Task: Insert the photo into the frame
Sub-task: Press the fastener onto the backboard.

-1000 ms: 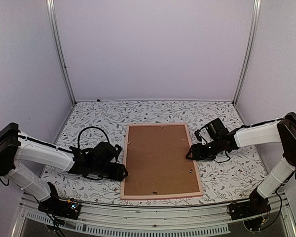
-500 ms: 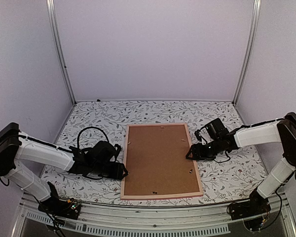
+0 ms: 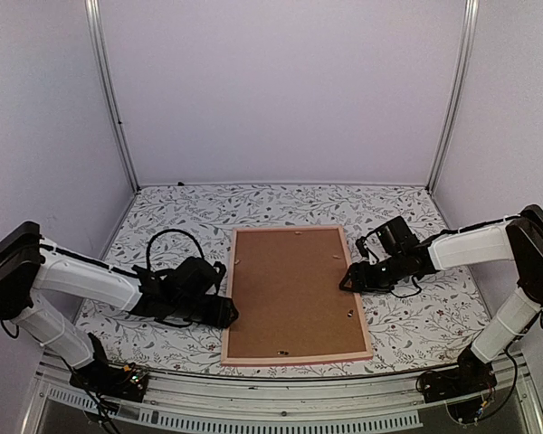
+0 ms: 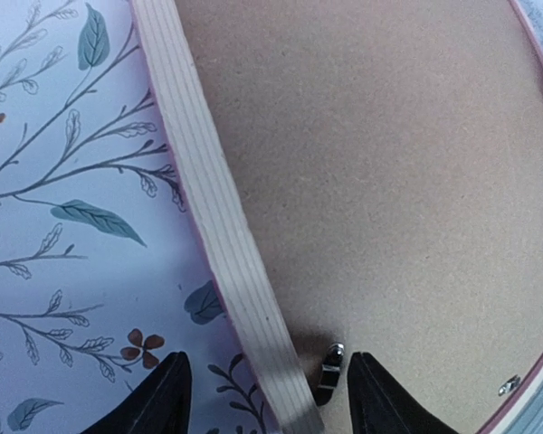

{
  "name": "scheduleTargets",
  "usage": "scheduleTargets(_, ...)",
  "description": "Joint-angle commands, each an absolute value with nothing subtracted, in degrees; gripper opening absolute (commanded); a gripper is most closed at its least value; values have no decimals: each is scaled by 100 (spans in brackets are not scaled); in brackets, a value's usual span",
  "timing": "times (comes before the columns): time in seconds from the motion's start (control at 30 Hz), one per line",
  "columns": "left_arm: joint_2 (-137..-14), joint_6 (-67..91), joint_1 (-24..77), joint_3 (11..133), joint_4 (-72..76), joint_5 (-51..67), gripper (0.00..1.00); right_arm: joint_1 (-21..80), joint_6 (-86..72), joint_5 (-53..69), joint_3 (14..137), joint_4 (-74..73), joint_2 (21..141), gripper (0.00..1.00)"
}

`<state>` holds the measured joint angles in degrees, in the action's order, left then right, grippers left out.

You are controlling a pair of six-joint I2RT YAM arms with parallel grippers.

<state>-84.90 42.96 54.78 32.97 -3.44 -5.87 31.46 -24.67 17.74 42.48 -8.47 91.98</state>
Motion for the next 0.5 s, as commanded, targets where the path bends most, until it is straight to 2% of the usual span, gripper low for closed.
scheduleTargets(0.0,-8753,4145,5641,3528,-851,-986,59,3190,-2503,1781,4267,-1002,9360,73)
scheduleTargets(0.23,-8850,4110,5802,3650,-1013,-1171,55,3190,-2496,1788,4270,-993,9395,73)
scheduleTargets(0.47,-8842,4117,5934,3631,-1063,-1197,58,3190,-2494,1809,4255,-945,9428,73)
